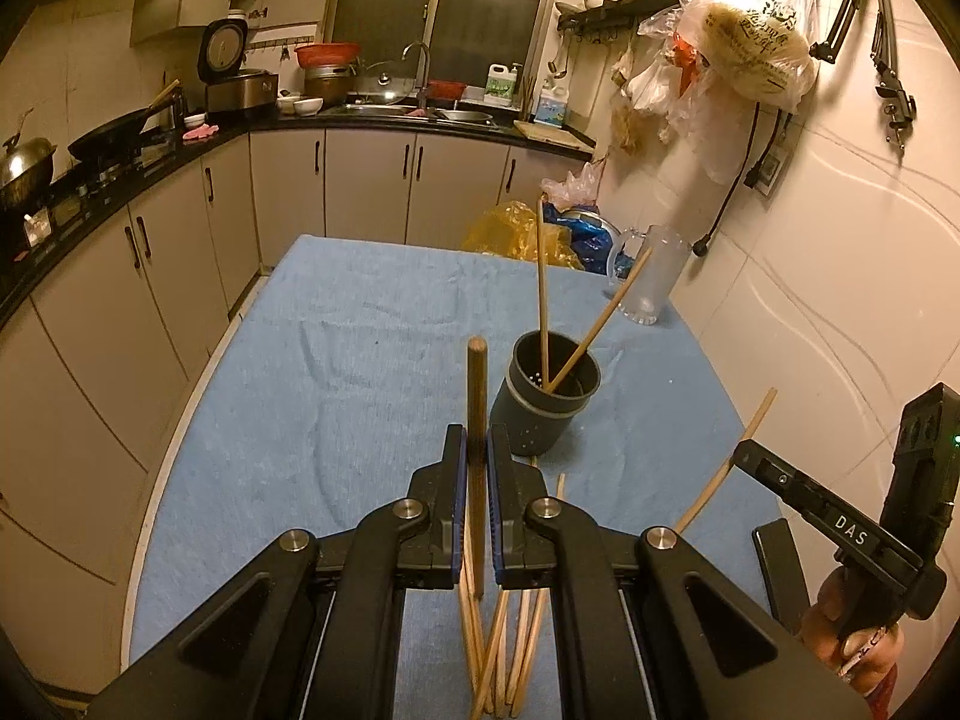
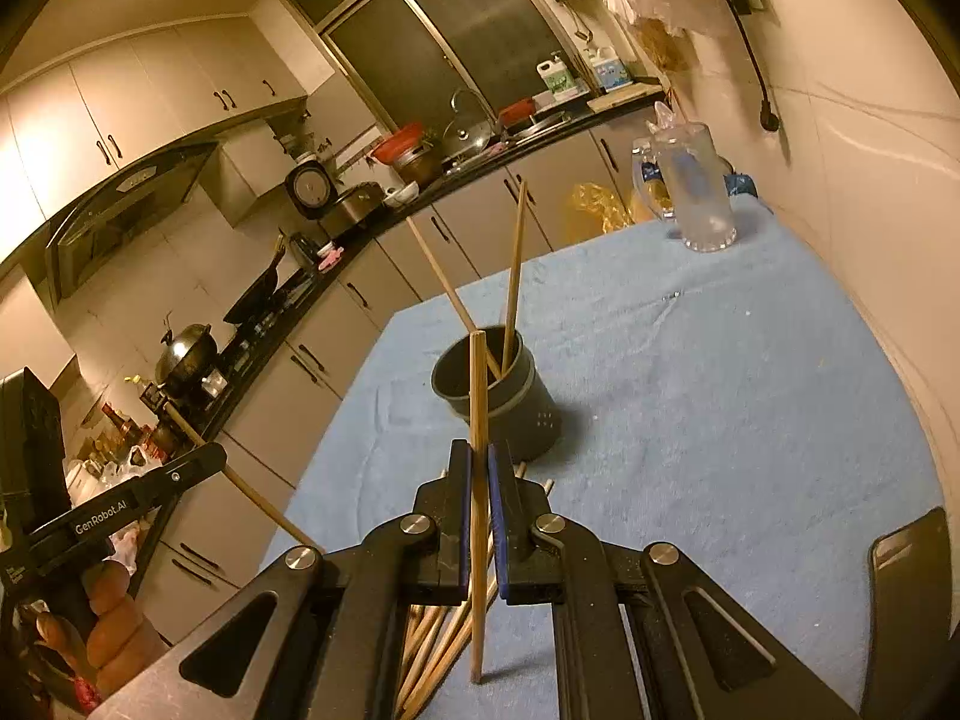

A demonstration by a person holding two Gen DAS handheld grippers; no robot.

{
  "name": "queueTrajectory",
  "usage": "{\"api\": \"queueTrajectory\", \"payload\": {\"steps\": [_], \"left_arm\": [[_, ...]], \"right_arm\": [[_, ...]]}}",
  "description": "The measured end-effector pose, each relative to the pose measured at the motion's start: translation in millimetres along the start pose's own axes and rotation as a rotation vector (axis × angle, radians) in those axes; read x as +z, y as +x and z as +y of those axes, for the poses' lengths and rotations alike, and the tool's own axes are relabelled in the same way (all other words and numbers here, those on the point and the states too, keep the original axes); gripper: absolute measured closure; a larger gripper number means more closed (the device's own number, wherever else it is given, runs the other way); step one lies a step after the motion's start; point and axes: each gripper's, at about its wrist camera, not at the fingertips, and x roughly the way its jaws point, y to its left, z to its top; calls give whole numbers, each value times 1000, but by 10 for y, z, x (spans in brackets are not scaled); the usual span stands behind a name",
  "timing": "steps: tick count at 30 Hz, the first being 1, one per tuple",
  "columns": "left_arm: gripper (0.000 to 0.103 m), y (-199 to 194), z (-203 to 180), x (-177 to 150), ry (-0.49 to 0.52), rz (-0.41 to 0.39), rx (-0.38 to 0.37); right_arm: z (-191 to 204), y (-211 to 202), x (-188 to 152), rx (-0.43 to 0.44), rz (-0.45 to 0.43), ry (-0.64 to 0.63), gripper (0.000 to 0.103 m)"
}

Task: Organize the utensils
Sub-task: 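Raise the left tool's chopstick over the black cup while the right tool carries its chopstick there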

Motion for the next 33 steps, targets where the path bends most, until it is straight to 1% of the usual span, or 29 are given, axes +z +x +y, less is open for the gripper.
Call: {"api": "queueTrajectory", "payload": {"steps": [7, 13, 21, 30, 33], "left_arm": [[97, -26, -59, 148, 9, -12, 4], [97, -51, -130, 355, 23, -28, -1], [97, -62, -194, 735, 18, -58, -5], [97, 49, -258, 1206, 6, -84, -25], [97, 103, -300, 1344, 5, -96, -33]], "right_arm": [[32, -84, 153, 3, -36, -11, 97], [95, -157, 332, 9, -69, -25, 97], [184, -210, 676, 14, -102, -38, 97], [263, -259, 1128, 28, -162, -31, 97], [298, -233, 1253, 20, -185, -33, 97]]}}
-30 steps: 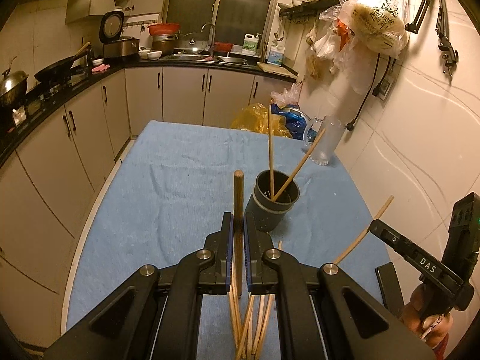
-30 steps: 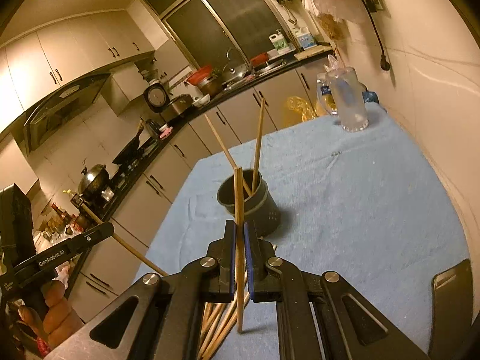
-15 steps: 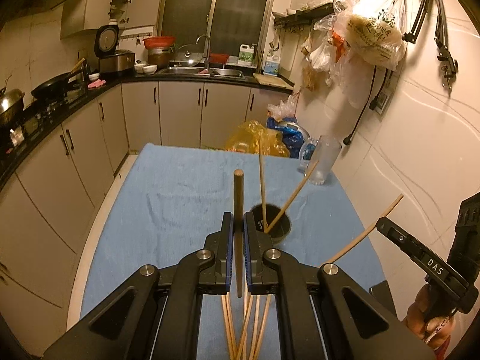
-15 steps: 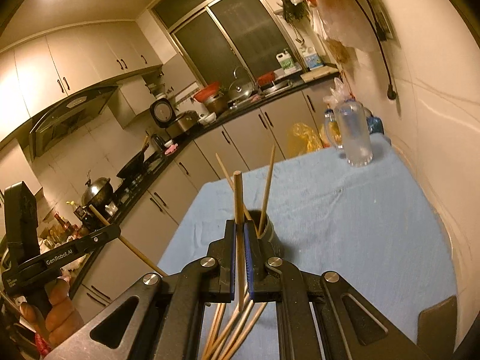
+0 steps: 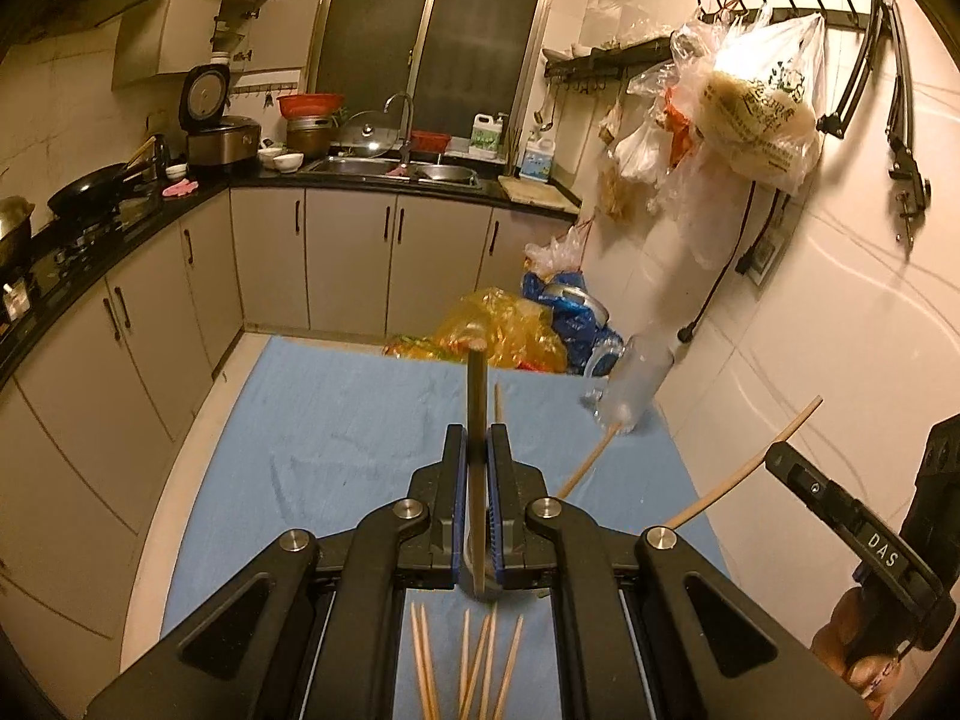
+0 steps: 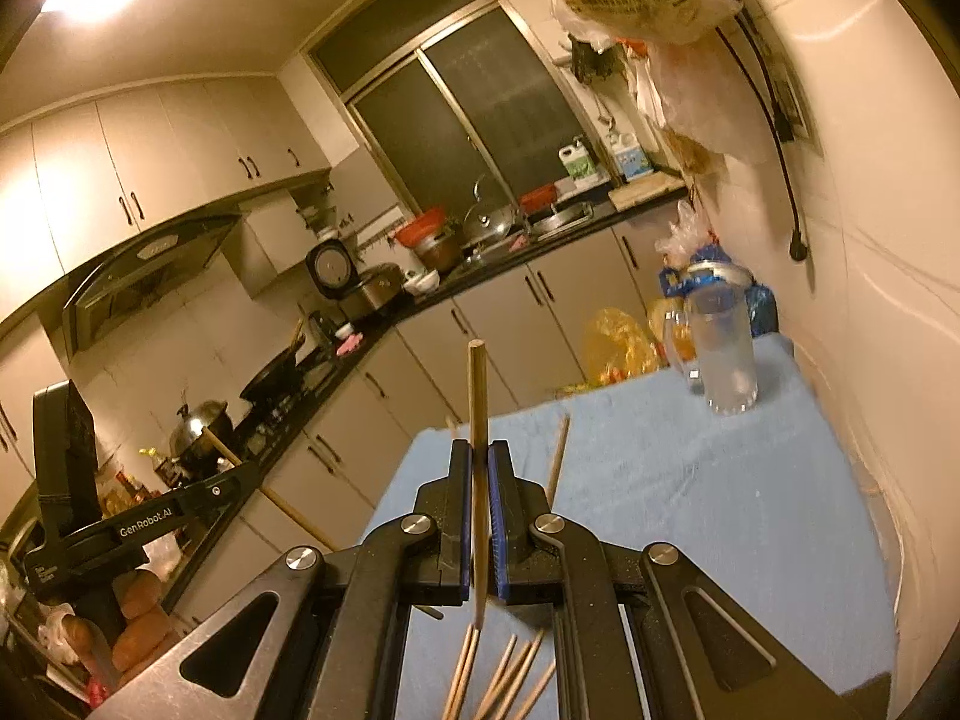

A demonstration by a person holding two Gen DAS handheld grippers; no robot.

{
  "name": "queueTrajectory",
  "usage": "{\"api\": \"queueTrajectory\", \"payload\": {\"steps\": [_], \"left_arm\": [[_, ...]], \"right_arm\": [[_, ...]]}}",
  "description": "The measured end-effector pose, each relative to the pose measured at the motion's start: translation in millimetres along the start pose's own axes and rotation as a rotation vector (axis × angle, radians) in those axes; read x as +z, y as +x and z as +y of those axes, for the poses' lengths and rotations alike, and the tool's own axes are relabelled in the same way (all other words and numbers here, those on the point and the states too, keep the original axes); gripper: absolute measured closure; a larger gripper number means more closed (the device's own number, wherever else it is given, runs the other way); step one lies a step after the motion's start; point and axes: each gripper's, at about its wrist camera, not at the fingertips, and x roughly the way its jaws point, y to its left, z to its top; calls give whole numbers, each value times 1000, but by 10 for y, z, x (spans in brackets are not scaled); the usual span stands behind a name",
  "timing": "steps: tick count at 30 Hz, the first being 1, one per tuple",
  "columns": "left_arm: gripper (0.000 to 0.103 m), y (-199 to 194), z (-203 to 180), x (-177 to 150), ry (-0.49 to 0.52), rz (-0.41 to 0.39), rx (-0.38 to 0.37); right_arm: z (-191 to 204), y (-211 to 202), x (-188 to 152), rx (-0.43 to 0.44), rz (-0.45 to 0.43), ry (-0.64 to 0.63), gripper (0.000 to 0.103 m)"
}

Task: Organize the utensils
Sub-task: 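Raise the left tool's chopstick over the black cup while the right tool carries its chopstick there, then open the left tool over the cup while the right tool opens to drop its chopstick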

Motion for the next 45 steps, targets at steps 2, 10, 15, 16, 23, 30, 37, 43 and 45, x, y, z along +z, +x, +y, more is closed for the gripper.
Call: {"api": "queueTrajectory", "payload": {"steps": [2, 10, 15, 16, 23, 30, 37, 43, 45], "left_arm": [[97, 61, -34, 69, 1, -4, -10], [97, 517, -94, 69, 4, 44, -31], [97, 837, -70, -72, 2, 108, -35], [97, 880, -63, -99, 3, 116, -34], [97, 1246, -11, -319, 4, 180, -27], [97, 1412, 34, -434, 14, 181, -2], [97, 1463, 78, -408, 3, 182, 2], [93, 1485, 95, -389, -7, 181, 6], [86, 1483, 85, -383, -11, 172, 8]], "right_arm": [[-3, 40, 56, -5, -7, 2, 97], [-123, 333, 104, -41, 9, 5, 97], [-226, 570, -22, -49, 65, 23, 97], [-244, 620, -66, -53, 78, 28, 97], [-295, 912, -358, -71, 138, 68, 97], [-437, 1097, -485, -101, 165, 107, 97], [-465, 1150, -478, -116, 161, 91, 96], [-455, 1126, -486, -120, 153, 84, 96], [-464, 1101, -468, -120, 145, 82, 96]]}}
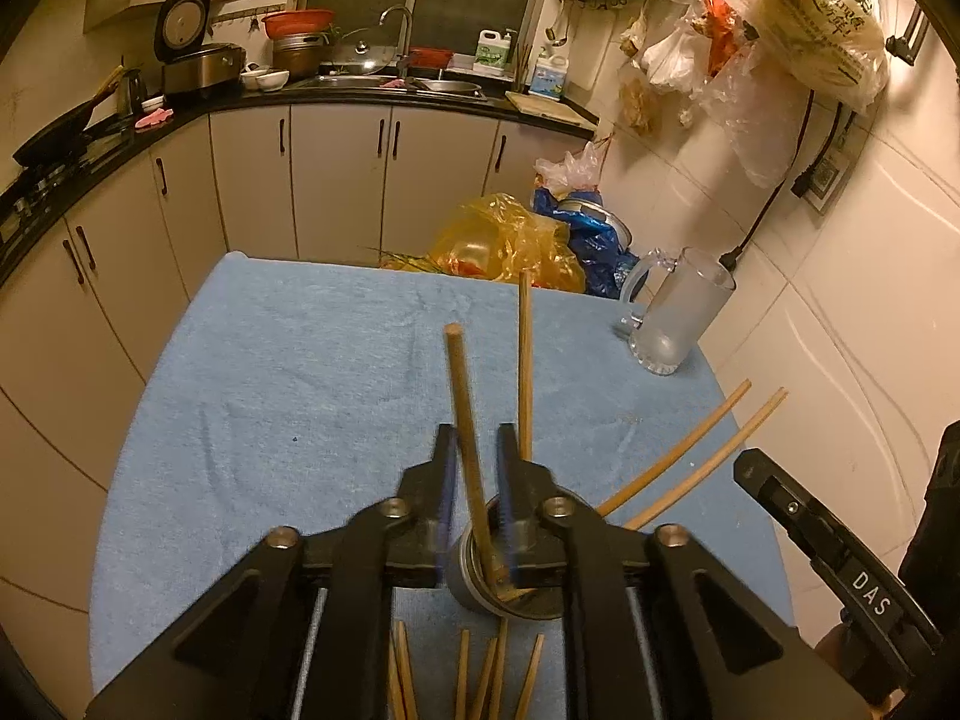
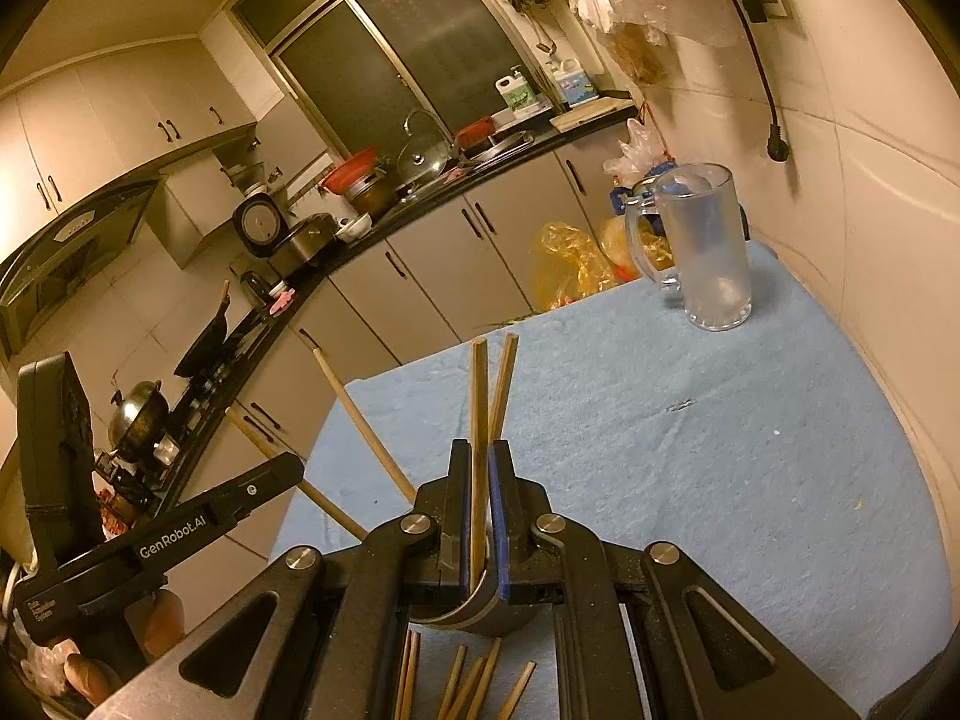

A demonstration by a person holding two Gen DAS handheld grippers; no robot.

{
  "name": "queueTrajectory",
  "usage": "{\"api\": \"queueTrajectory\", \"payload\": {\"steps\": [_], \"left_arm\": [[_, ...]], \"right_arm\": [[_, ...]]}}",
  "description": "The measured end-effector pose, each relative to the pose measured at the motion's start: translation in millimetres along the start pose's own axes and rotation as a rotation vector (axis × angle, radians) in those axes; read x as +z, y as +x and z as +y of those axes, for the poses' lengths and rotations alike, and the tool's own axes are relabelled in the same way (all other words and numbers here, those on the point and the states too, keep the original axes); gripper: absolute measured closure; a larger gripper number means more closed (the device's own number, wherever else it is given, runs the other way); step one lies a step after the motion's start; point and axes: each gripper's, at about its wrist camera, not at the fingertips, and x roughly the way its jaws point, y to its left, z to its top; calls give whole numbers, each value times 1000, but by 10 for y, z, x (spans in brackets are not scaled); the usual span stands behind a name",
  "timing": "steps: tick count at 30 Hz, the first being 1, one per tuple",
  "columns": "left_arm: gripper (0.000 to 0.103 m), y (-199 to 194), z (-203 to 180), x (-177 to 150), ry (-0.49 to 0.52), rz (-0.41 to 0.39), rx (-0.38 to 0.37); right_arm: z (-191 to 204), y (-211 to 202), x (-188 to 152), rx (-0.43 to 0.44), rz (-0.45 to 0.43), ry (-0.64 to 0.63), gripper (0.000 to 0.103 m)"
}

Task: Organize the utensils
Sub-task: 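Open the left tool over the cup while the right tool opens to drop its chopstick, then return the left tool to the chopsticks and grasp one while the right tool grasps another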

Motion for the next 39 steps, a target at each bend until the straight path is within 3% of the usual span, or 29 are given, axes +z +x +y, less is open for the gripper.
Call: {"api": "queueTrajectory", "payload": {"steps": [18, 21, 24, 28, 34, 39], "left_arm": [[74, -562, 7, -65, -10, -89, -13], [72, -669, 72, -185, -15, -88, -21], [72, -713, 189, -368, -21, -69, -18], [71, -619, 405, -699, -57, 4, -9], [71, -171, 662, -1234, -110, 193, 31], [71, 191, 730, -1461, -121, 322, 60]], "right_arm": [[32, -569, -29, -1, -74, -4, 86], [20, -657, -135, 2, -61, -5, 83], [-43, -631, -338, 6, 6, -2, 83], [-163, -429, -673, 3, 130, 25, 83], [-327, -53, -1174, -15, 312, 82, 83], [-372, 118, -1430, -29, 396, 114, 83]]}}
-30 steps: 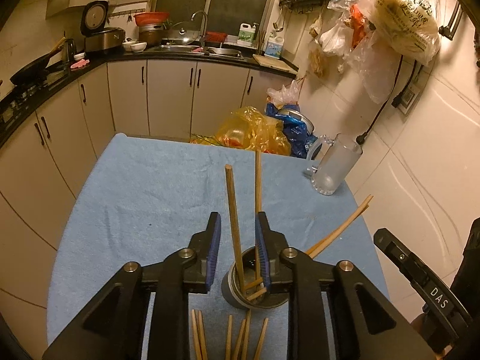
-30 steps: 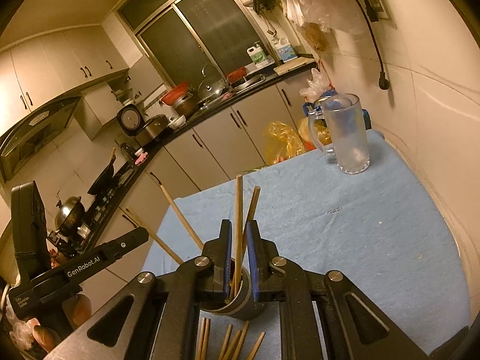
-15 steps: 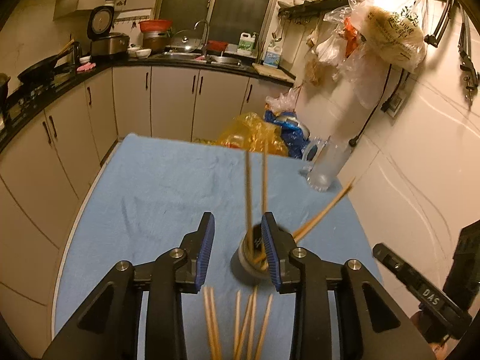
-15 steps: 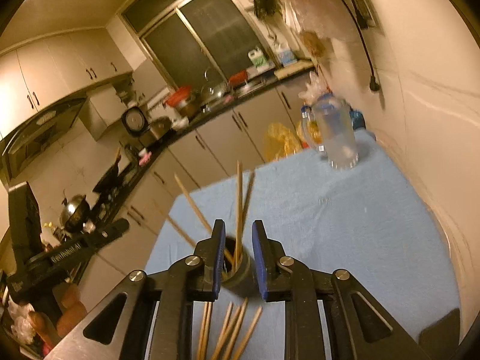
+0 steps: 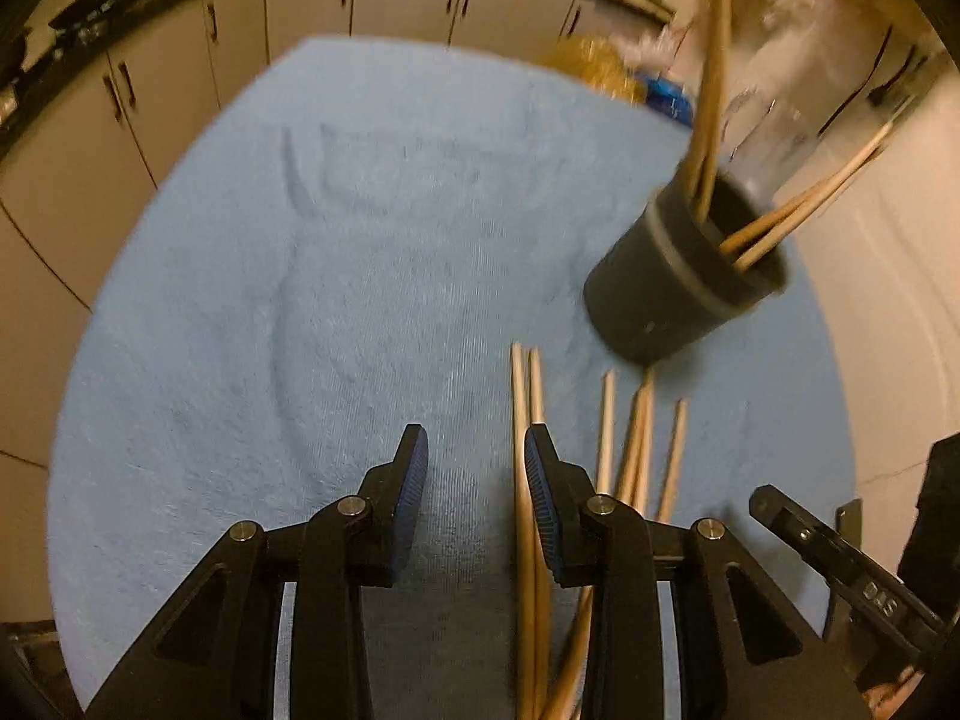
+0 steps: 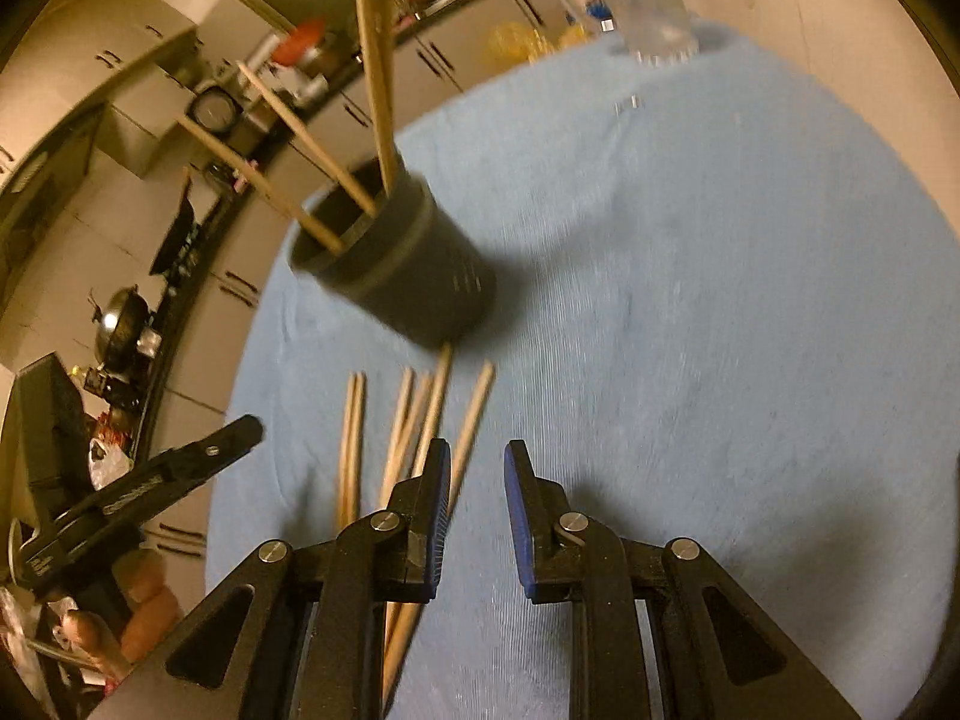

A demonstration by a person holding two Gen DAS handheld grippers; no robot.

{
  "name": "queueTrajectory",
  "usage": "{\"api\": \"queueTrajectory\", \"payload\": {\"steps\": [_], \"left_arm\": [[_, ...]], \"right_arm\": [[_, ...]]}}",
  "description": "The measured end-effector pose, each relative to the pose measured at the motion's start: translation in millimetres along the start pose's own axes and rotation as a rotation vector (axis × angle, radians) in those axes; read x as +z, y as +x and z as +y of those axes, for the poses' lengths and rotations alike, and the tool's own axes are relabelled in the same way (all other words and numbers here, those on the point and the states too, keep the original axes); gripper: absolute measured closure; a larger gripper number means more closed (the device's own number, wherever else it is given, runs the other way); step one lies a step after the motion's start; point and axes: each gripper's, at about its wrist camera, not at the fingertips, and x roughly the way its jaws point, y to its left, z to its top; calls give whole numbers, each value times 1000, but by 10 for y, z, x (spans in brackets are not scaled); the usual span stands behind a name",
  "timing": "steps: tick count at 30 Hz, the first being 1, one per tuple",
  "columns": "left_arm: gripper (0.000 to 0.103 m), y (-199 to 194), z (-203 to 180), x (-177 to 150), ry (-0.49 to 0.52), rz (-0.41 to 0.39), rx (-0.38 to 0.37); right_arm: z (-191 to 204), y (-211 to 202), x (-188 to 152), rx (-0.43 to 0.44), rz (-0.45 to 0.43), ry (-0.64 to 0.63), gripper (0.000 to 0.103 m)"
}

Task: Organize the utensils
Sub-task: 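Return the left tool to the chopsticks and grasp one while the right tool grasps another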

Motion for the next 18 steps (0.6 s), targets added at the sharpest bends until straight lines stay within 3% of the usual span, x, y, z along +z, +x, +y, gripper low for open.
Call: {"api": "queueTrajectory", "payload": {"steps": [7, 18], "left_arm": [[71, 272, -50, 11, 5, 51, 22], [77, 360, -190, 43, 64, 33, 74]], "right_arm": [[-42, 70, -68, -23, 27, 5, 83], [-9, 150, -26, -44, 37, 2, 83]]}}
